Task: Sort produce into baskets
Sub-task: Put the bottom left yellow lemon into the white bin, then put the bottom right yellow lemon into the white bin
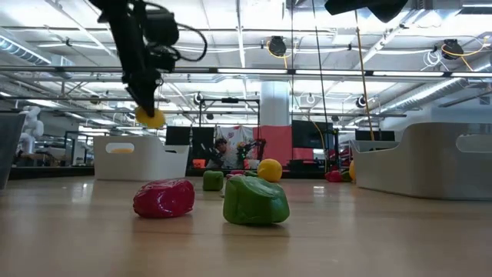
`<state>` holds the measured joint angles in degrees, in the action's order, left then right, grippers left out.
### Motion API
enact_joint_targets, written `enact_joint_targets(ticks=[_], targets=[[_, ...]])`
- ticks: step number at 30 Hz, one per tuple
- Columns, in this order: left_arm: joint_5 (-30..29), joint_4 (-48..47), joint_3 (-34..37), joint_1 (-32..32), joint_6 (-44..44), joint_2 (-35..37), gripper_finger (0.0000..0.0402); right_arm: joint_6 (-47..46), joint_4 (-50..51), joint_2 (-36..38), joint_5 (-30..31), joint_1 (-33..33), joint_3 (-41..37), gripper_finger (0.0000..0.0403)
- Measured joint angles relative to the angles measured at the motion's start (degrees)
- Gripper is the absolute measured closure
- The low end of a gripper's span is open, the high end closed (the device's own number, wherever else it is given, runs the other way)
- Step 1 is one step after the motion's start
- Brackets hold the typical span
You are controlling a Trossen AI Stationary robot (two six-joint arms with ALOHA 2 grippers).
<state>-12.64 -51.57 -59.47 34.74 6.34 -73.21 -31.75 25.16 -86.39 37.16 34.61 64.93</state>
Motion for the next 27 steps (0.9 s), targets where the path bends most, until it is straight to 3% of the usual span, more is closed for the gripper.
enact_joint_targets(ticks=[4, 12, 21, 27], targets=[[0.8, 1.6, 0.4, 1.3, 0.4, -0.6, 0.0166, 0.0, 0.4, 0.0, 0.0, 0.0, 0.0, 0.0403], [2.2, 4.9, 0.4, 1.1, 1.2, -0.6, 0.0111, -0.3, 0.4, 0.0, 0.0, 0.0, 0.0, 0.0403], [2.2, 4.5, 0.4, 1.0, 1.4, -0.6, 0.0105, -0.6, 0.4, 0.0, 0.0, 0.0, 0.0, 0.0403], [10.2, 5.3, 0.4, -0.9, 0.1, -0.6, 0.0105, -0.5, 0.4, 0.0, 0.0, 0.0, 0.0, 0.0403]])
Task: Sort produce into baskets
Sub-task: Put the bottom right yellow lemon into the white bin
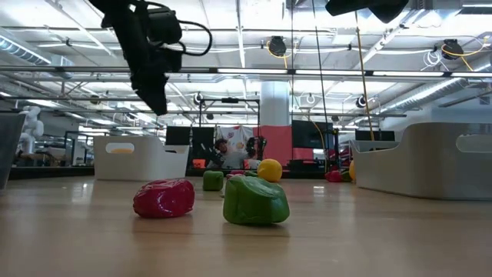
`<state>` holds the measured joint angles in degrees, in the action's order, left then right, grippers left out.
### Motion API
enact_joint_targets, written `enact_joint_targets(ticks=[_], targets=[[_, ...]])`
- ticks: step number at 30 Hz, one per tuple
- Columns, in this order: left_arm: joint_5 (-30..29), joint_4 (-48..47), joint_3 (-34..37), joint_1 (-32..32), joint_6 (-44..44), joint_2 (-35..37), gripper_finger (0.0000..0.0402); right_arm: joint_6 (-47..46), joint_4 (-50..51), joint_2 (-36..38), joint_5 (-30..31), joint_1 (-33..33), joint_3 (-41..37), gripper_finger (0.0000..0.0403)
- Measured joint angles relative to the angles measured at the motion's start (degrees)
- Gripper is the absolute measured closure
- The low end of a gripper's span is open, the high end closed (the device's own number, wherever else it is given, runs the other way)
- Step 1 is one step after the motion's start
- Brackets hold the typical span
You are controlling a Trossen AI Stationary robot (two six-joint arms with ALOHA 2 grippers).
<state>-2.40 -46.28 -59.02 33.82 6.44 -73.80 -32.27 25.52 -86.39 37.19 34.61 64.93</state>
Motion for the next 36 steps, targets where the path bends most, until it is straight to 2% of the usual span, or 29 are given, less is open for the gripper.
enact_joint_targets(ticks=[6, 11, 14, 16, 18, 21, 26, 32, 36], targets=[[7.5, 8.7, 2.7, -6.1, -2.3, 0.0, 0.0104, 0.0, 0.0, 0.0, 0.0, 0.0, 0.0, 0.0403], [12.1, 25.1, 9.4, -14.0, -8.8, 0.0, 0.0104, -0.6, 0.0, 0.0, -0.3, 0.0, 0.0, 0.0403], [15.8, 38.0, 13.4, -21.4, -12.2, 0.0, 0.0104, -3.1, 0.1, 0.0, -4.6, 0.1, 0.0, 0.0403], [15.9, 46.0, 15.2, -27.8, -13.1, 0.0, 0.0104, -5.3, 0.0, 0.0, -9.2, 0.7, 0.0, 0.0403], [14.6, 52.4, 15.6, -34.4, -12.1, 0.0, 0.0104, -7.6, -0.1, 0.0, -15.3, 1.3, 0.0, 0.0403], [7.8, 59.8, 15.5, -43.8, -7.8, -0.4, 0.0104, -15.3, 1.7, 0.5, -24.5, 2.1, 0.9, 0.0403], [-2.4, 66.9, 15.5, -55.0, -0.9, -3.4, 0.0104, -28.9, 8.9, -0.5, -31.5, 4.3, 6.1, 0.0403], [-6.2, 71.3, 15.5, -59.8, 0.0, -10.2, 0.0104, -48.4, 24.4, -1.9, -41.3, 6.6, 12.5, 0.0403], [-6.2, 74.4, 15.5, -60.2, -1.6, -15.8, 0.0104, -52.5, 30.6, -1.9, -43.8, 8.3, 12.7, 0.0403]])
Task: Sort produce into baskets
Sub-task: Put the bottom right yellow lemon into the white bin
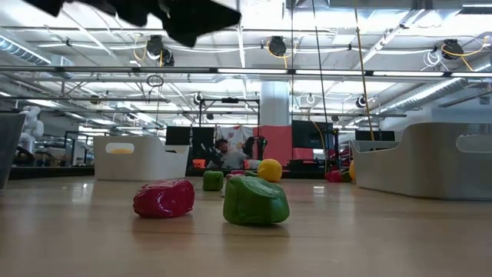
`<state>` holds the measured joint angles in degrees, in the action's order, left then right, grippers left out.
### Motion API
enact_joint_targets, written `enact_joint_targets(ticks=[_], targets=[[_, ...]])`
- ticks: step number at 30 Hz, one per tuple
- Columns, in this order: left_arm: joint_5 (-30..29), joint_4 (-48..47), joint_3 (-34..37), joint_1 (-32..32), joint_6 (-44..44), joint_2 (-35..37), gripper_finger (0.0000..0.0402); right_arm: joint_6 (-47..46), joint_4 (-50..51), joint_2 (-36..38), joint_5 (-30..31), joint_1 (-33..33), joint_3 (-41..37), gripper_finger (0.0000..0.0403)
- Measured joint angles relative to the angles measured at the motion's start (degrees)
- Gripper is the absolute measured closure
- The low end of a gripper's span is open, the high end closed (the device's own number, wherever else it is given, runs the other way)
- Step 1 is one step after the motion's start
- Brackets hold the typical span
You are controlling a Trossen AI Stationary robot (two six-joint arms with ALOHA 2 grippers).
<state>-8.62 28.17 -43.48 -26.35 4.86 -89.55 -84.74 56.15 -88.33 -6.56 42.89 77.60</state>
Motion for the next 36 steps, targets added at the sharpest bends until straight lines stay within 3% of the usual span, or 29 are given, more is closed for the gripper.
enact_joint_targets(ticks=[4, 12, 24, 27, 30, 36], targets=[[0.0, 4.8, 0.0, 0.0, 0.0, -3.3, 0.0104, 0.2, 7.0, 0.0, -0.9, 1.4, 0.0, 0.0403], [0.1, 6.1, 0.0, 1.2, 0.0, -4.2, 0.0104, 8.4, 7.7, -0.8, 2.2, 2.6, -0.1, 0.0368], [2.2, 4.4, 0.0, 2.0, 0.0, -4.2, 0.0104, 13.4, 11.7, -8.2, 4.0, 3.0, -0.5, 0.0207], [2.1, 3.6, 0.0, 2.0, 0.0, -4.2, 0.0104, 13.5, 11.6, -11.4, 1.0, 2.8, -0.5, 0.0170], [2.2, 3.7, 0.0, 2.1, 0.0, -4.2, 0.0104, 13.5, 11.4, -14.5, -2.7, 2.5, -0.5, 0.0140], [2.2, 3.9, 0.0, 3.1, -0.1, -4.2, 0.0104, 14.2, 11.7, -19.3, -2.6, 2.5, -0.5, 0.0103]])
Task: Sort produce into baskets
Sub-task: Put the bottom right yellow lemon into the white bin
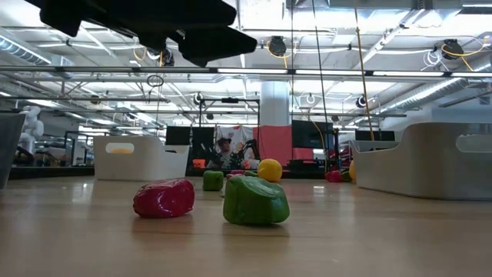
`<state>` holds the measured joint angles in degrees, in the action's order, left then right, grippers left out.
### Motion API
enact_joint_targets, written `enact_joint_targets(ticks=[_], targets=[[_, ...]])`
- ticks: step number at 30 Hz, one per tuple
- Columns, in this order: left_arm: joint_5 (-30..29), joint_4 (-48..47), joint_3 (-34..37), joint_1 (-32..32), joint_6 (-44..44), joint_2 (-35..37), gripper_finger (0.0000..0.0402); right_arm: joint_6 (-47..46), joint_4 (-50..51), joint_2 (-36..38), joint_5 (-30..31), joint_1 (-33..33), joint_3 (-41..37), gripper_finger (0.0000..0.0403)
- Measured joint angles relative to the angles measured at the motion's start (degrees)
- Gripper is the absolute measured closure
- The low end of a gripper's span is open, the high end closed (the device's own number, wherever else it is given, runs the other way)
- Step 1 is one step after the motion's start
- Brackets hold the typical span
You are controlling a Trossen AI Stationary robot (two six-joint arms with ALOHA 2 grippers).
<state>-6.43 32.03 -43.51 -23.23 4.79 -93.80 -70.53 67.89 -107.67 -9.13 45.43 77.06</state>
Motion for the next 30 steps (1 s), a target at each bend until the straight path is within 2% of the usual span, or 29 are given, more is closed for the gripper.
enact_joint_targets(ticks=[7, 16, 20, 27, 30], targets=[[0.2, 0.0, 0.0, 0.0, 0.0, 0.0, 0.0104, 0.7, 0.4, -2.5, 1.9, 0.0, -1.4, 0.0097], [0.2, -0.7, 0.0, 0.0, 0.0, 0.0, 0.0104, -1.3, -9.6, -2.3, 1.1, 0.0, -8.3, 0.0100], [0.2, -1.0, 0.0, 0.0, 0.0, 0.0, 0.0104, -0.9, -9.5, -2.3, 1.1, 0.0, -7.9, 0.0122], [0.2, -1.0, 0.0, 0.0, 0.0, 0.0, 0.0104, -0.5, -9.4, -0.1, 1.7, 0.0, -6.8, 0.0193], [0.2, -1.0, 0.0, 0.0, 0.0, 0.0, 0.0104, -1.6, -9.2, 1.6, 1.7, 0.1, -6.4, 0.0205]])
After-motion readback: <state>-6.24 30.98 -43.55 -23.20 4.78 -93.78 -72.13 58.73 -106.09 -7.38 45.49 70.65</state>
